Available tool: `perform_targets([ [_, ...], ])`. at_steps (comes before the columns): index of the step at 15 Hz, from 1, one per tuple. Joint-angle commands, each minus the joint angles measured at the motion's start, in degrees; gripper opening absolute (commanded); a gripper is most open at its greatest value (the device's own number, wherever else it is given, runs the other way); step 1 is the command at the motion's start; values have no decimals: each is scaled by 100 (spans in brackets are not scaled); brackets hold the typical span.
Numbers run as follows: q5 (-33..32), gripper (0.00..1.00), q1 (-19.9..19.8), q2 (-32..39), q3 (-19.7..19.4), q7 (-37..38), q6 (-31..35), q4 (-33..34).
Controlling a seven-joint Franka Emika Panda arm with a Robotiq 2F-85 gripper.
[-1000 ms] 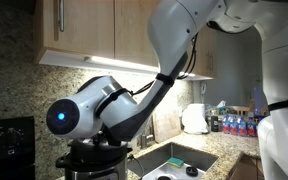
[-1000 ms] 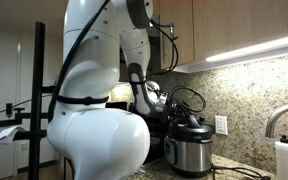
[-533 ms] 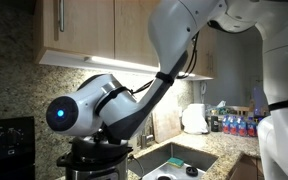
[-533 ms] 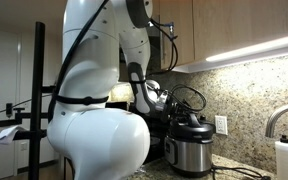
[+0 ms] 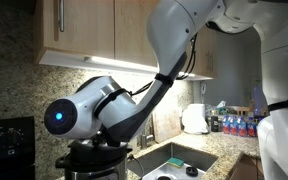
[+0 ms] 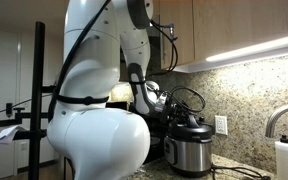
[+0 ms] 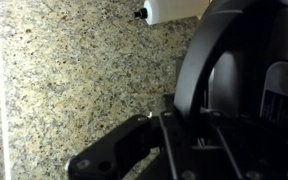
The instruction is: Pick up the lid from the cooker and put it on the counter
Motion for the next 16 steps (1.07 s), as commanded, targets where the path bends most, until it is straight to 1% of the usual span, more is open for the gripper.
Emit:
perform_targets([
  [1,-163,6,-52,-162,-49,-108,-112,160],
  [10,-25,6,13,-244,26,-530,-226,457],
  [14,215,6,27,-185,48,-614,-190,487],
  [16,444,6,46,-139,68,-661,-135,512],
])
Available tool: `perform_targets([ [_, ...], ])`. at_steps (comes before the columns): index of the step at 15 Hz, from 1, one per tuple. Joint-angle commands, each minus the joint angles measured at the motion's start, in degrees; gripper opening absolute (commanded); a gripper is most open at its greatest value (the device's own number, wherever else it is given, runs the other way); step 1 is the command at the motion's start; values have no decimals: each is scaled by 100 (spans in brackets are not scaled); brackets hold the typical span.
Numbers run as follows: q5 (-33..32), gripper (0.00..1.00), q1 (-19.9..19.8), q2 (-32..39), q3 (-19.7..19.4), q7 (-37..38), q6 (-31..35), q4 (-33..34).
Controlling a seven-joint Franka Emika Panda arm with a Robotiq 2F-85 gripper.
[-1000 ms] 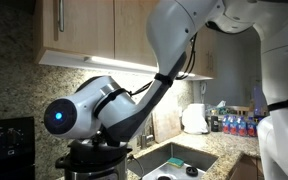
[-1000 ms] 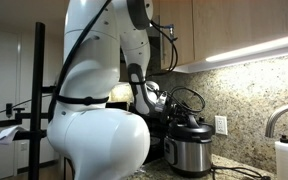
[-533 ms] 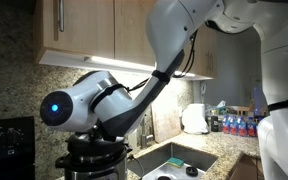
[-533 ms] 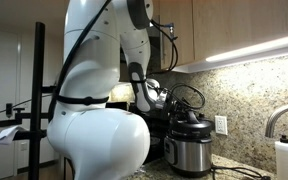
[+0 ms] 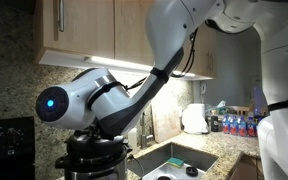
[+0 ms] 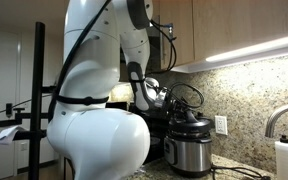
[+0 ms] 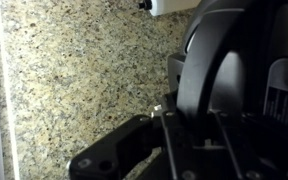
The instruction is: Pick up the lid from the cooker and put it on the counter
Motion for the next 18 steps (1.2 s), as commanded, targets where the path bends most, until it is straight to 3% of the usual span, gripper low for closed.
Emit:
perform_targets([
  [1,244,6,53,-125,46,-389,-132,167],
  [3,145,6,115,-148,95,-372,-145,194],
  [8,-877,6,239,-158,206,-237,-364,261],
  [14,-475,6,79,-97,17,-658,-380,308],
  [18,-879,6,52,-167,-56,-415,-555,195],
])
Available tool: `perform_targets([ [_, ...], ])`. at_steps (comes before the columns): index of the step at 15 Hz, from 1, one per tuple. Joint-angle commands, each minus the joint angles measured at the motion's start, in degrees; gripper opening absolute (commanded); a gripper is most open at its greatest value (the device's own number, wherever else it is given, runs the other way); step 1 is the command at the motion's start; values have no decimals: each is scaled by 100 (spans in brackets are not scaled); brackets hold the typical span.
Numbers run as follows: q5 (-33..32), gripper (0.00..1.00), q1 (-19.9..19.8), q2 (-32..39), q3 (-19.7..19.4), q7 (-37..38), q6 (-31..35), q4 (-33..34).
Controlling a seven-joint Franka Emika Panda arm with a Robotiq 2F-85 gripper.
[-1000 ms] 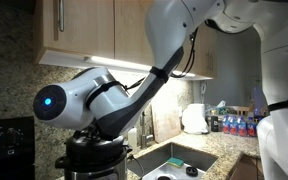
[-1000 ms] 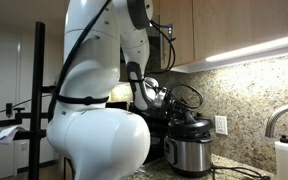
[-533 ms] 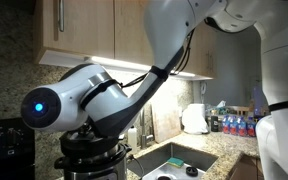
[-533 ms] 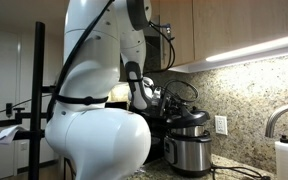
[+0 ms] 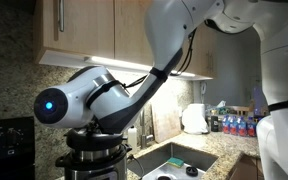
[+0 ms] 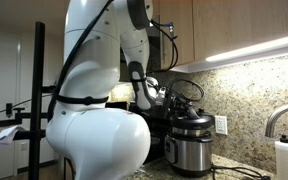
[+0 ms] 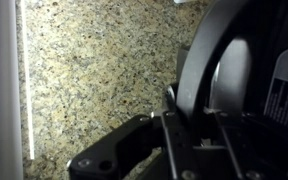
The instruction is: Pick up the lid from the cooker and put it on the counter
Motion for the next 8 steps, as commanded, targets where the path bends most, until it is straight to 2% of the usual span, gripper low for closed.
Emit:
perform_targets([
  [1,-589,6,-29,-220,17,-35,-409,92],
  [2,-571,6,-19,-232,26,-105,-394,96],
  [4,-91,6,-44,-228,7,-565,-206,186],
  [8,1310,6,-126,-169,-87,-2000,72,292],
])
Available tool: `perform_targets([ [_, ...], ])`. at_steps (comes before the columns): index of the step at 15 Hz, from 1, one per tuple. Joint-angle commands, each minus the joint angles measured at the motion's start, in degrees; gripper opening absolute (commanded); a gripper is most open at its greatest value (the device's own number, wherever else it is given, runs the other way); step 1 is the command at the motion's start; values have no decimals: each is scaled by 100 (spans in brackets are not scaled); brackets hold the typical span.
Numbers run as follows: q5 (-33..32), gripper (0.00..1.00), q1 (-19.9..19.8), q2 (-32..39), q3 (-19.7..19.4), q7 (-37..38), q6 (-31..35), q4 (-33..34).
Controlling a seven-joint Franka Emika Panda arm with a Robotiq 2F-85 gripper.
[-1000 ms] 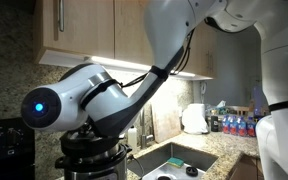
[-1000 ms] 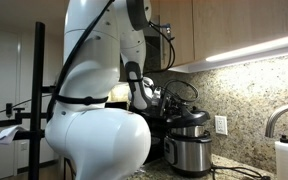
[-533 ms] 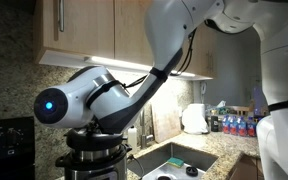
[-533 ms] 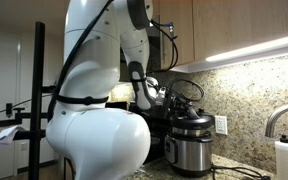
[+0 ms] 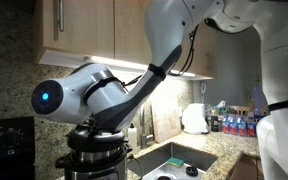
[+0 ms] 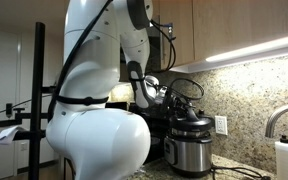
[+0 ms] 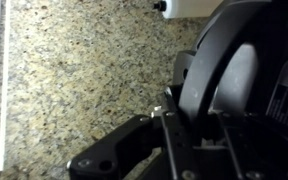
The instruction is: Pick up the lid from the cooker and put it on the counter
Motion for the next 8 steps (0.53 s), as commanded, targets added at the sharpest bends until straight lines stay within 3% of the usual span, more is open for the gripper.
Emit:
perform_targets([
  [1,970,6,-127,-153,-74,-1479,45,179],
  [5,2188,6,-217,-64,-181,-2881,39,387],
  [6,2506,2,-252,-25,-214,-3232,-18,517],
  [8,3002,5,-317,-24,-273,-3854,-144,761],
])
